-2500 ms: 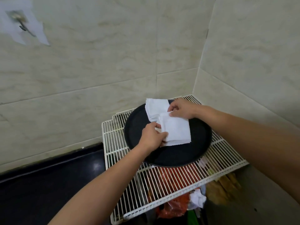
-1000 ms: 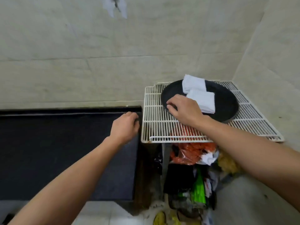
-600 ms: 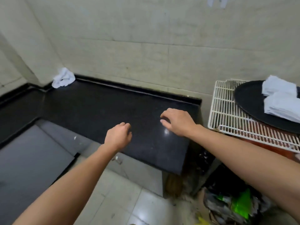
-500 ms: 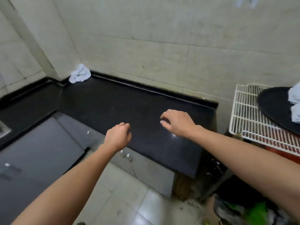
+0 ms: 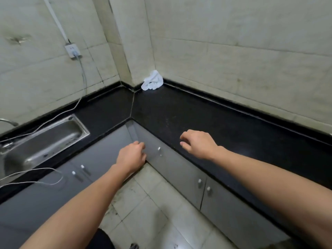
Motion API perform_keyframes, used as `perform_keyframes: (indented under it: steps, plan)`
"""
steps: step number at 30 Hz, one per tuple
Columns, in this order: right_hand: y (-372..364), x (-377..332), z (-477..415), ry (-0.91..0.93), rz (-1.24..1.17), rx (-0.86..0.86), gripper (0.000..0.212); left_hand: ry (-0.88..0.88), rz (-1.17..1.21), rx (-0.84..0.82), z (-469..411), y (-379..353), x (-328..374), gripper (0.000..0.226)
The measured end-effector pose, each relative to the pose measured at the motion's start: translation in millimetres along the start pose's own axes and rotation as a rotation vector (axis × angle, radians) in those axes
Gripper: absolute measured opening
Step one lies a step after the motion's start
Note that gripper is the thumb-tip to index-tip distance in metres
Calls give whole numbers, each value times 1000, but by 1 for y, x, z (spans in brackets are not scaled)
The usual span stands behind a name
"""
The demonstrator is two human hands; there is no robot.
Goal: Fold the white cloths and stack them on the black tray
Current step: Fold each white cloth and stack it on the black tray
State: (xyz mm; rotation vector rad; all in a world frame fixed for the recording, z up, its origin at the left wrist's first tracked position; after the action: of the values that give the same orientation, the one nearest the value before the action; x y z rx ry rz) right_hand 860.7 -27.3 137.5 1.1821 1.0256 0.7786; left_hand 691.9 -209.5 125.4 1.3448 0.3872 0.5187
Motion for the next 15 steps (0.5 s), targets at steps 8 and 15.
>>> perform_keyframes:
  steps: [8,15]
  plan:
    - [-9,-16,-127,42,35,-46,30,54,46,-19,-57,-12,-79,31]
    - [-16,-11,-282,61,12,-76,31,135,19,-29,-155,9,-160,30]
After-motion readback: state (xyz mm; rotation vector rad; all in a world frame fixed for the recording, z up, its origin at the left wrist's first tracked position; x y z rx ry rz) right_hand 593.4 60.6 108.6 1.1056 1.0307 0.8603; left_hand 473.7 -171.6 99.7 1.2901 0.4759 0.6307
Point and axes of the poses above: each hand's wrist, its own z-axis away from the middle knuckle, its own y-axis out of the back of the hand, x = y × z, the point moved 3 cm from there along -z, towards the middle knuckle, and after that the axes turned 12 degrees about -x, right-handed, at the moved point
